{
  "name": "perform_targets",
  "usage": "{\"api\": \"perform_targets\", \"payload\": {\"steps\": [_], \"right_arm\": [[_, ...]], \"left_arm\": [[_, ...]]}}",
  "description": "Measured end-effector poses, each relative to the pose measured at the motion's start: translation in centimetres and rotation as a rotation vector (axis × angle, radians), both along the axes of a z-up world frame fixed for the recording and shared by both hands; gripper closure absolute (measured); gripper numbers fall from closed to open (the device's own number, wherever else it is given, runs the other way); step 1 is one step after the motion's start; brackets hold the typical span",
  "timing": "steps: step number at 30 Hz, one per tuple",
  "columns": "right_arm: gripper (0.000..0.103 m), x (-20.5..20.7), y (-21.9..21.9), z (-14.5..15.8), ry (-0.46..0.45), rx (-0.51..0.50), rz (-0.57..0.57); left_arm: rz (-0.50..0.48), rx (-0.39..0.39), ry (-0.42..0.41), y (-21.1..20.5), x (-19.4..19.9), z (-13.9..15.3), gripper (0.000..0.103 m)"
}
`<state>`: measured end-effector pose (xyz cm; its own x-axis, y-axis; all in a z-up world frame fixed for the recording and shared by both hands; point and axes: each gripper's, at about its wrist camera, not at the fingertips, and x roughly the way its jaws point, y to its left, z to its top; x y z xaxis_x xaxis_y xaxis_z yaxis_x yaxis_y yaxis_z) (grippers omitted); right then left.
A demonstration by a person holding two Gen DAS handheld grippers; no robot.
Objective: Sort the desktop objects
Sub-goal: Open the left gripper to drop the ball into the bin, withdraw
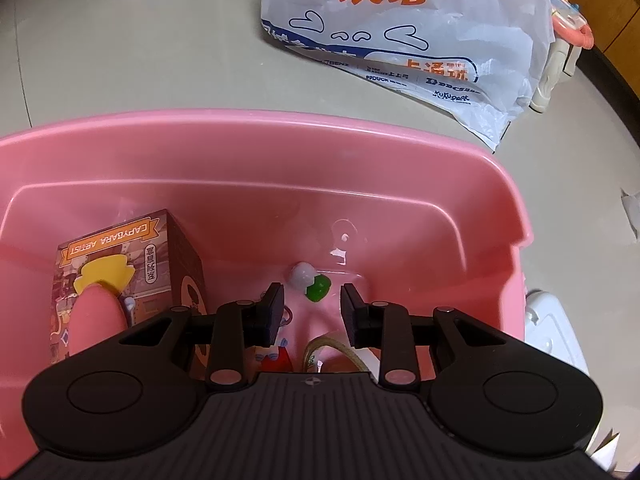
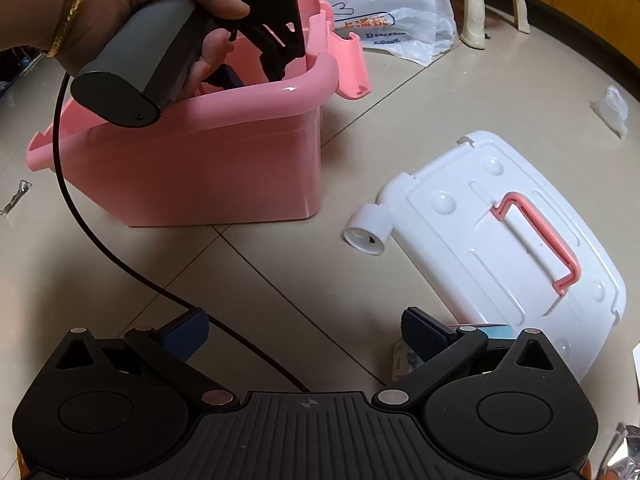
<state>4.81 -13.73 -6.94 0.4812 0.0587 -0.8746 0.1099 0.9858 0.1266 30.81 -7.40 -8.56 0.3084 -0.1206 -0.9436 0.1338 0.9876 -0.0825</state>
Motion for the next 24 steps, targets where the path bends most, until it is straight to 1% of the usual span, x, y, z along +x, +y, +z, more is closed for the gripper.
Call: {"api": "perform_targets", "payload": {"steps": [5,11,12,14,16,20,24], "right_arm": [[0.001,0.0,0.0,0.3,-0.008,-0.004,0.001],[0.001,-0.2,-0.2,1.5,-0.041,-0.018,0.013],[0.001,-0.3,-0.3,1.7,-0.049,-0.020,0.016],[0.001,-0.5,-0.4,2.2,-0.064,-0.027,0.023],[0.001,-0.8,-0.5,2.7,-0.079,-0.034,0.035],[0.001,-1.3,-0.6,3.7,-0.108,-0.037,0.057],[0.001,-2.0,-0.8,4.9,-0.146,-0.035,0.082]], "left_arm": [[-0.003,0.012,-0.021,0.2,-0.7,1.1,0.070],[0.011,0.000,-0.068,1.3,-2.5,4.2,0.065],[0.014,-0.002,-0.079,1.6,-2.9,4.9,0.063],[0.026,-0.003,-0.102,2.3,-4.0,6.3,0.056],[0.034,0.016,-0.129,3.1,-5.3,7.6,0.039],[0.020,0.069,-0.176,4.2,-8.1,9.9,0.036],[0.041,0.082,-0.212,5.9,-11.2,12.0,0.027]]}}
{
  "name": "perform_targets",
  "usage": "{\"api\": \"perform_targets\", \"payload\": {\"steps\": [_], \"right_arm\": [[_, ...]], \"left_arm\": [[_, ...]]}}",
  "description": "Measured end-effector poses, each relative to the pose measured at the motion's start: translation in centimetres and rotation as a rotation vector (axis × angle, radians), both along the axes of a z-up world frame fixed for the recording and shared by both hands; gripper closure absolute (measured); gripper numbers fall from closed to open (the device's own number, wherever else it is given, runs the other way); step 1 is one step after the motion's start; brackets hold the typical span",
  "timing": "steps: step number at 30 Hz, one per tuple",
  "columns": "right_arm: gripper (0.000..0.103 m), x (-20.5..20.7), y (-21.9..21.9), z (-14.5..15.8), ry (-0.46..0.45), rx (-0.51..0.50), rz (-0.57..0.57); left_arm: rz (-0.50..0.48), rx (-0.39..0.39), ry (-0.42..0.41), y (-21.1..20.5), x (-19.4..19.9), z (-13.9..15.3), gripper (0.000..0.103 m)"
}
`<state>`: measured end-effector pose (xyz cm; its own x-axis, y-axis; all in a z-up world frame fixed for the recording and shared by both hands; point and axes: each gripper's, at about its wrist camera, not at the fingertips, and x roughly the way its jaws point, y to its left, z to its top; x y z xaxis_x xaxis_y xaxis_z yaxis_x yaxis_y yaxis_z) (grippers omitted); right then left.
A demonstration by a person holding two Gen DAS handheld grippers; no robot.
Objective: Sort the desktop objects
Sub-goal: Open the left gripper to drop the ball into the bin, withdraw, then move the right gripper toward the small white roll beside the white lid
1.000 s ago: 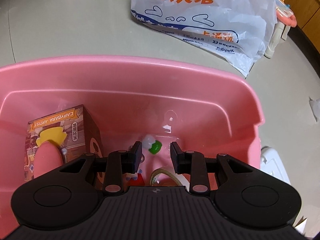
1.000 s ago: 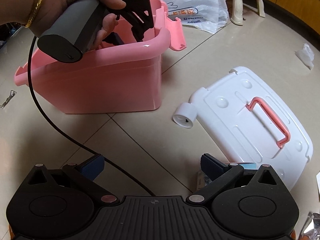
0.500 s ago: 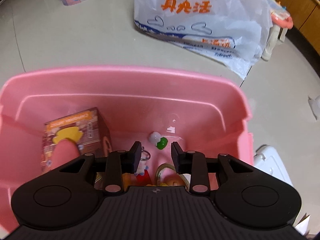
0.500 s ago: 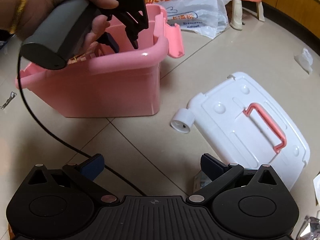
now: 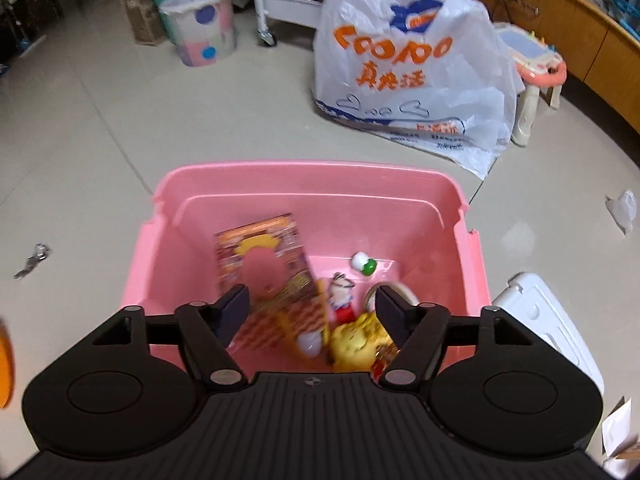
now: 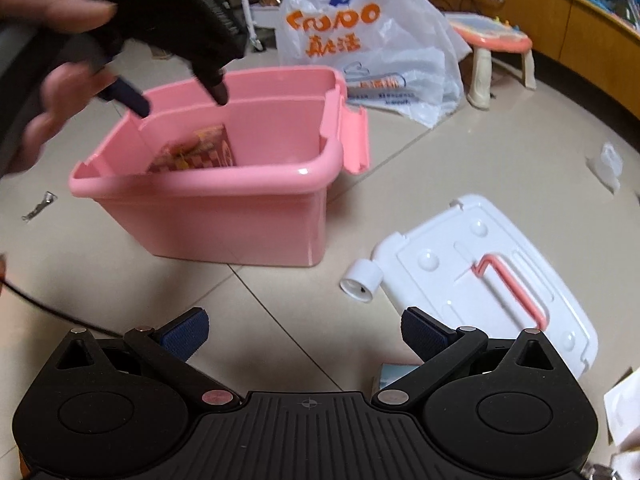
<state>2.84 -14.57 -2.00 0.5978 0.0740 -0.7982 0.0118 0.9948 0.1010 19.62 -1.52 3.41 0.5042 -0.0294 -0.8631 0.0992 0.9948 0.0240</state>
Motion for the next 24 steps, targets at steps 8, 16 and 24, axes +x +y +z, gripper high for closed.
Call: {"api": "perform_targets", "payload": {"steps": [8,16,24], "right_arm": [[0.001,-1.1,-0.8,1.5,-0.050,0.009,0.056],[0.002,-1.4,-1.6,2.2,-0.070,0.026,0.070],[0.004,-0.3,-1.8,2.7,-0.103,-0.037,0.239]], "left_arm": [[0.100,0.010,-0.002,4.6,-5.5,1.6,0.024],[0.157,0.008,0.020,7.2,-9.5,1.9,0.021],[0.166,0.014,0.057,7.9,-12.1,1.0,0.019]]}}
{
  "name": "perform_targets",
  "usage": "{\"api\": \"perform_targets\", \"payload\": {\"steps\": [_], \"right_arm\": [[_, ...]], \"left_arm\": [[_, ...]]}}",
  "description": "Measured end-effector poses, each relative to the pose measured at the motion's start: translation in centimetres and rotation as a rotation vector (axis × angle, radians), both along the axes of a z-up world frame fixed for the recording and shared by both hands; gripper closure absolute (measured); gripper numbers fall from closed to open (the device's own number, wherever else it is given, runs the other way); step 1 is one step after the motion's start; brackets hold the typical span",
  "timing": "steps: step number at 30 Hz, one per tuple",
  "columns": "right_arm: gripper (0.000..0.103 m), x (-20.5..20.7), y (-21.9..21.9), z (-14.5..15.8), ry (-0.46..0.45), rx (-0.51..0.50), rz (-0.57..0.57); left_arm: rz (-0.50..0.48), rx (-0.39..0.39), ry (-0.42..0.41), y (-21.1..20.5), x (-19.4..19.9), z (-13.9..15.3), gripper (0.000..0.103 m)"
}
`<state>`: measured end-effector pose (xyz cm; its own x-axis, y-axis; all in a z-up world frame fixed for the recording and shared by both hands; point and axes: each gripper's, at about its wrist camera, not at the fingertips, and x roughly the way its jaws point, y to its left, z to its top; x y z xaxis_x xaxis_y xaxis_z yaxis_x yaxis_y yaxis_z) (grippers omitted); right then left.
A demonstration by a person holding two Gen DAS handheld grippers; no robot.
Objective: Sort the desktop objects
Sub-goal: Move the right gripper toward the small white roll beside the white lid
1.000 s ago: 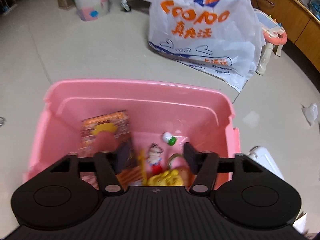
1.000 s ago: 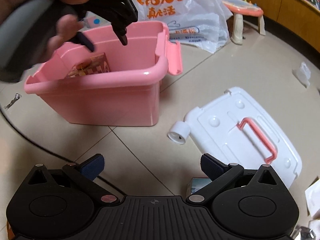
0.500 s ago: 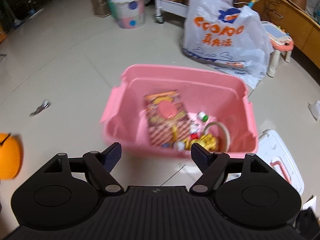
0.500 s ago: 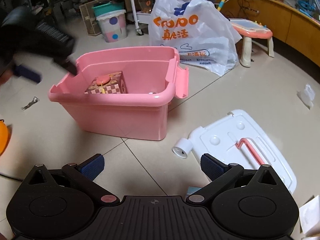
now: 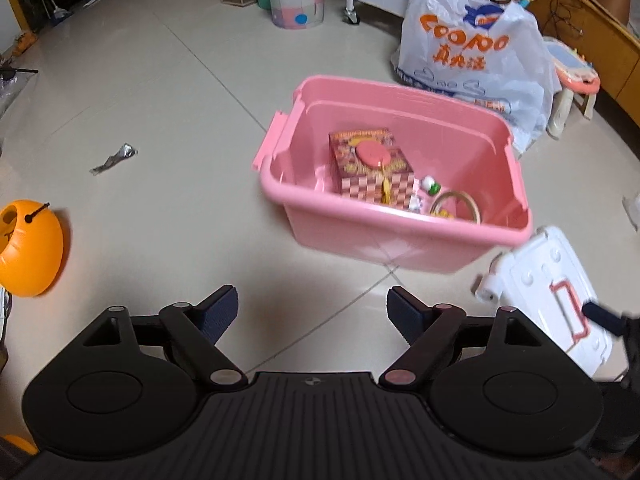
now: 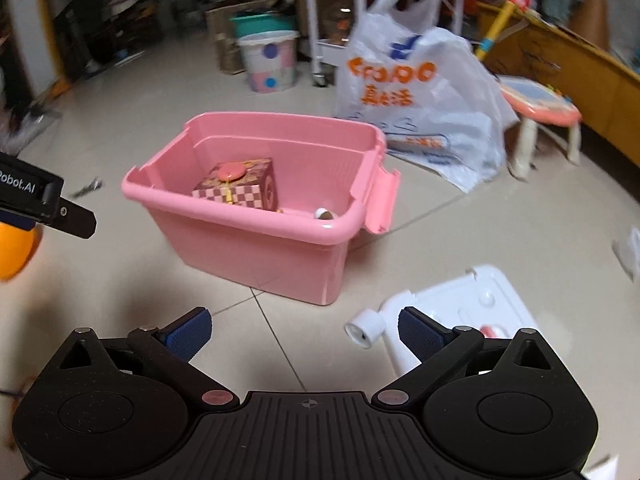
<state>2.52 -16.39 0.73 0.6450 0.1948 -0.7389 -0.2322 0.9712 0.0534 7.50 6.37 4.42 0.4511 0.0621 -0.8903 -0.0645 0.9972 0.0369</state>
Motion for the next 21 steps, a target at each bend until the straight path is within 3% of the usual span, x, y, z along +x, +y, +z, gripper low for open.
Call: {"api": "perform_targets", "payload": {"steps": [5,21], "right_arm": [[0.011,1.2,-0.7,-1.0,0.041,-0.033,0.079],[0.026,7.5,-1.3,-6.0,0.119,-0.104,0.257]], "left_arm": [[0.023,0.028,0.024,0.7,-0.9,-0.6,0.019],[0.061,-0.021,0.102,0.7,0.4,-3.2,0.019]]}}
